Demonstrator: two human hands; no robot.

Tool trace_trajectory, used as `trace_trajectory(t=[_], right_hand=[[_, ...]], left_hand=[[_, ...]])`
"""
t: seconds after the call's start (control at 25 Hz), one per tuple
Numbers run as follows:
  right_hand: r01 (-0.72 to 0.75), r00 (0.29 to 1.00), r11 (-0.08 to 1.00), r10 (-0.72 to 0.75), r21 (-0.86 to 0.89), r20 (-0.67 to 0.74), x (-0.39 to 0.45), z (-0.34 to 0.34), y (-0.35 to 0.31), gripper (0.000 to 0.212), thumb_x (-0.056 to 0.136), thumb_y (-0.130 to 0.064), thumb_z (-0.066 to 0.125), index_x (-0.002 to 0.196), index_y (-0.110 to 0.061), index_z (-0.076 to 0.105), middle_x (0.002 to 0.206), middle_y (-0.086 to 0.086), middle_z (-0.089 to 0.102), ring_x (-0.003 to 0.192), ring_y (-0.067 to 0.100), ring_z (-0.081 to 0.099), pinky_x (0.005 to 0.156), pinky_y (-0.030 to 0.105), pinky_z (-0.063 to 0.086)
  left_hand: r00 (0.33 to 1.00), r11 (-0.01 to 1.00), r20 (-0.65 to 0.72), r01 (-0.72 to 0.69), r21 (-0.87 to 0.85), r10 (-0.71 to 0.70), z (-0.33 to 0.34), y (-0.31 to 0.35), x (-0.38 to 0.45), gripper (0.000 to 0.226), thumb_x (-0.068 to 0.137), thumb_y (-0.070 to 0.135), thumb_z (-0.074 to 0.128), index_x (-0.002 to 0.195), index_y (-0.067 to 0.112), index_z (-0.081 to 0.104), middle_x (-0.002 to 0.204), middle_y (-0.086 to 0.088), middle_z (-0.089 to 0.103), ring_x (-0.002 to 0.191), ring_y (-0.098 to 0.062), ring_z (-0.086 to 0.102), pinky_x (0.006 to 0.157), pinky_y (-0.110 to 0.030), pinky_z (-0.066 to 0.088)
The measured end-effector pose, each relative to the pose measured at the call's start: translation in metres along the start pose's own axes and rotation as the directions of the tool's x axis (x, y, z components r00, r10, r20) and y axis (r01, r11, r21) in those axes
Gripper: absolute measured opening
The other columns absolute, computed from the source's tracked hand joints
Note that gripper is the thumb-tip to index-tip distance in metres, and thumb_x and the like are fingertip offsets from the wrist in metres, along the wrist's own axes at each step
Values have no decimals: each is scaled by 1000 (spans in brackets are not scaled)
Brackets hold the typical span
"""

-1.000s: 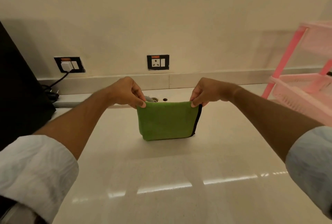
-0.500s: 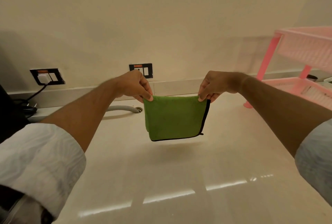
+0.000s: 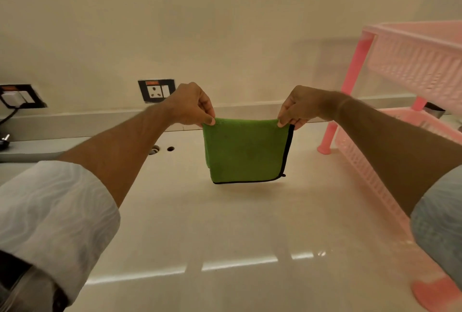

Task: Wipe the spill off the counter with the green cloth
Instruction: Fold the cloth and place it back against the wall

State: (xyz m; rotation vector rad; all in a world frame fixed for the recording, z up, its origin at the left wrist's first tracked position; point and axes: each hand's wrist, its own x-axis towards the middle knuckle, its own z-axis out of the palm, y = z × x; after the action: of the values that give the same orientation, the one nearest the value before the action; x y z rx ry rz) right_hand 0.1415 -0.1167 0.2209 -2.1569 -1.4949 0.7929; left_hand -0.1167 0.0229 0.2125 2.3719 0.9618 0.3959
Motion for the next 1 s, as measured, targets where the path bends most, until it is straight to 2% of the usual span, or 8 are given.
trace_trajectory(t=[0.2,0.36,0.48,0.56,0.68,0.84,0.92,1.0], right_hand=[[12,992,1000,-13,-1,-124,37,-22,35,15,75,-6,79,88,0,76,81,10,71,72,16,65,60,23,57],[29,934,999,-40,-36,-356,66,-27,56,13,74,-9,77,86,-4,78,82,11,73,81,25,69,74,34,59],[51,841,990,-114,-132,-530,78,-27,70,14,77,-14,71,89,-11,79,80,4,72,81,18,65,77,26,49],[67,813,985,-145,-157,-564,78,-24,80,16,78,-14,68,90,-12,79,79,4,71,78,16,62,76,24,44],[86,866,977,-171,-197,-470,69,-5,106,15,75,-10,71,87,-11,80,74,3,72,70,15,64,75,24,49],[44,997,981,-55,-191,-51,50,42,143,7,72,-8,78,75,-14,78,66,-9,70,65,3,66,66,21,54],[15,993,970,14,-242,119,47,62,156,9,70,-10,80,71,-18,76,66,-12,71,66,-1,67,60,15,47],[2,976,951,65,-310,205,48,73,164,5,70,-14,79,73,-11,75,71,-4,74,71,10,69,62,23,51]], left_hand=[[988,987,-140,-49,152,71,34,17,46,11,72,10,80,83,9,77,75,-6,74,67,-13,68,65,-20,56],[952,959,-248,-115,261,181,54,24,83,12,75,6,73,86,6,76,81,-9,75,73,-19,68,77,-34,58],[906,946,-351,-134,296,238,64,28,105,13,78,7,67,87,6,76,84,-11,75,78,-25,69,79,-38,58],[889,938,-371,-152,312,267,74,27,109,14,78,9,66,87,8,76,84,-10,76,79,-25,69,81,-37,57],[935,926,-217,-202,318,279,99,15,95,14,76,9,67,85,11,77,82,-6,77,75,-22,69,82,-34,56],[950,903,120,-311,295,288,148,-10,51,16,70,5,67,76,14,78,74,-1,77,66,-15,69,76,-30,57],[918,892,297,-350,287,265,170,-17,33,16,71,4,66,77,14,77,77,1,77,67,-12,69,74,-26,57],[897,899,360,-357,253,255,184,-25,26,12,72,8,66,77,12,76,74,0,75,63,-13,66,66,-25,52]])
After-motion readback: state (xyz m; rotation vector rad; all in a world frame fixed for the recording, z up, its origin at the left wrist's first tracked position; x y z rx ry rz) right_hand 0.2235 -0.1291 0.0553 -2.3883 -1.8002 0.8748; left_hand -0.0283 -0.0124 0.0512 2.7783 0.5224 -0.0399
